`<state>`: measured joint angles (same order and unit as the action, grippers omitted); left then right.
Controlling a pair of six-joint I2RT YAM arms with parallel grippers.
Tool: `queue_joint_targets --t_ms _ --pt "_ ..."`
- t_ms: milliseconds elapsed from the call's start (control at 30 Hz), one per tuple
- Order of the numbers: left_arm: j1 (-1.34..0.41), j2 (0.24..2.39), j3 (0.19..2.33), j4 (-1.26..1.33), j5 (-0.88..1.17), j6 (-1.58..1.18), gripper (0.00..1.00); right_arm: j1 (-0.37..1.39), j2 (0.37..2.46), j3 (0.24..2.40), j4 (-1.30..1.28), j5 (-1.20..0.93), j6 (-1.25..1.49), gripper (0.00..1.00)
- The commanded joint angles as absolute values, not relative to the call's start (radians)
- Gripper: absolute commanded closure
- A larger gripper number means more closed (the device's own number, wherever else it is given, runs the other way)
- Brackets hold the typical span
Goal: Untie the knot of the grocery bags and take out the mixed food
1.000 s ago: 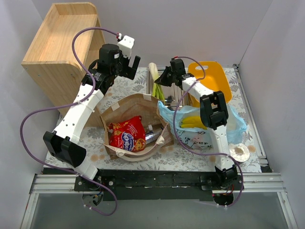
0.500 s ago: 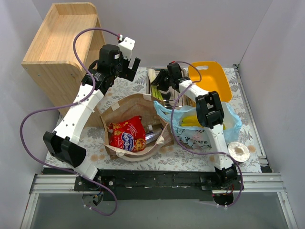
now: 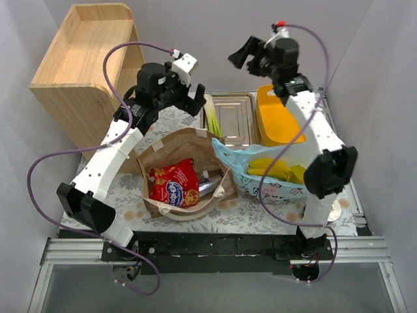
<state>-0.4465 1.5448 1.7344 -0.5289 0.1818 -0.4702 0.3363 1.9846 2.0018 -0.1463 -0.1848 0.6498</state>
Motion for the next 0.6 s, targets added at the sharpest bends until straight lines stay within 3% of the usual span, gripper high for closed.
queue_joint_targets --t_ms 0,267,567 --pt "-0.569 1.523 1.735 -0.434 0.464 -0.496 0.04 0.266 1.701 1.926 -0.180 -0.132 0.320 0.03" --pt "-0.762 1.612 1.818 -0.501 0.641 -0.419 0.02 0.244 1.078 1.422 -0.165 -0.152 -0.119 0.05" --pt "-0.830 1.736 1.850 -0.523 0.646 -0.405 0.02 0.244 0.697 1.226 -0.515 -0.445 -0.349 0.52"
